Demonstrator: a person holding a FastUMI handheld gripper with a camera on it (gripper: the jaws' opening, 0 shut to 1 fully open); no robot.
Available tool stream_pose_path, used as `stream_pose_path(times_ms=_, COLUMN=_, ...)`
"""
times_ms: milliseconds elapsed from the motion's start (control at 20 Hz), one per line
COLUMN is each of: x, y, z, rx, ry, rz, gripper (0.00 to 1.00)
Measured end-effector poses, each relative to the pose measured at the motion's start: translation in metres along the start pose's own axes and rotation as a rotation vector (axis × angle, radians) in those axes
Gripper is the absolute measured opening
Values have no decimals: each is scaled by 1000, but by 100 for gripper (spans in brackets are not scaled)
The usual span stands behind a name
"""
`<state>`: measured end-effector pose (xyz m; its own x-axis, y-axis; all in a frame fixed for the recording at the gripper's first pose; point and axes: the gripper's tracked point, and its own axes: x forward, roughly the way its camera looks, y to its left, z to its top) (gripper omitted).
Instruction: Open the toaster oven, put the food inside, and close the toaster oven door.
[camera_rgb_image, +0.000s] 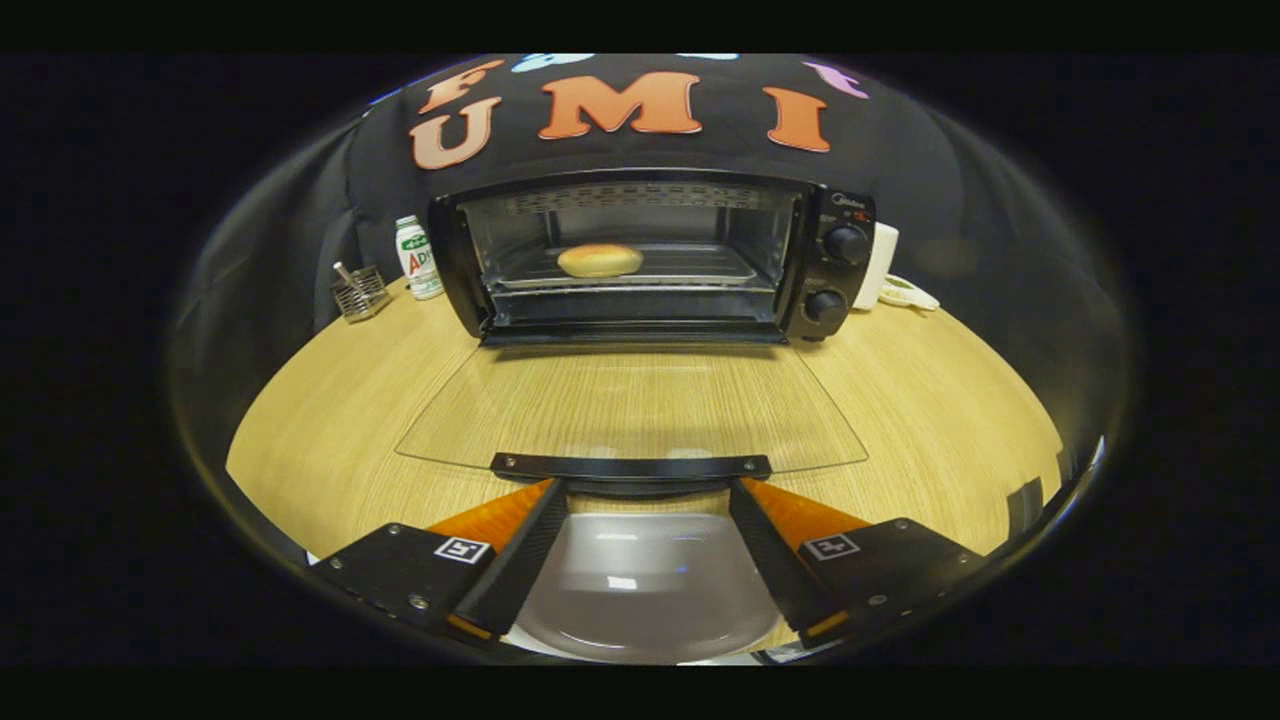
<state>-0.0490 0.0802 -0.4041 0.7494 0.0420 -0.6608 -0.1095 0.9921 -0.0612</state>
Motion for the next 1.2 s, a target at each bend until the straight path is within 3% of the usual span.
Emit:
stream_pose_path(times_ms=650, x=-36, y=0, z=94, rx=24, ry=-184, rz=2, gripper=98)
stream_pose_path(times_ms=1200, x=-33, y=4, z=168, rx=29, ry=-288, rz=10, gripper=99)
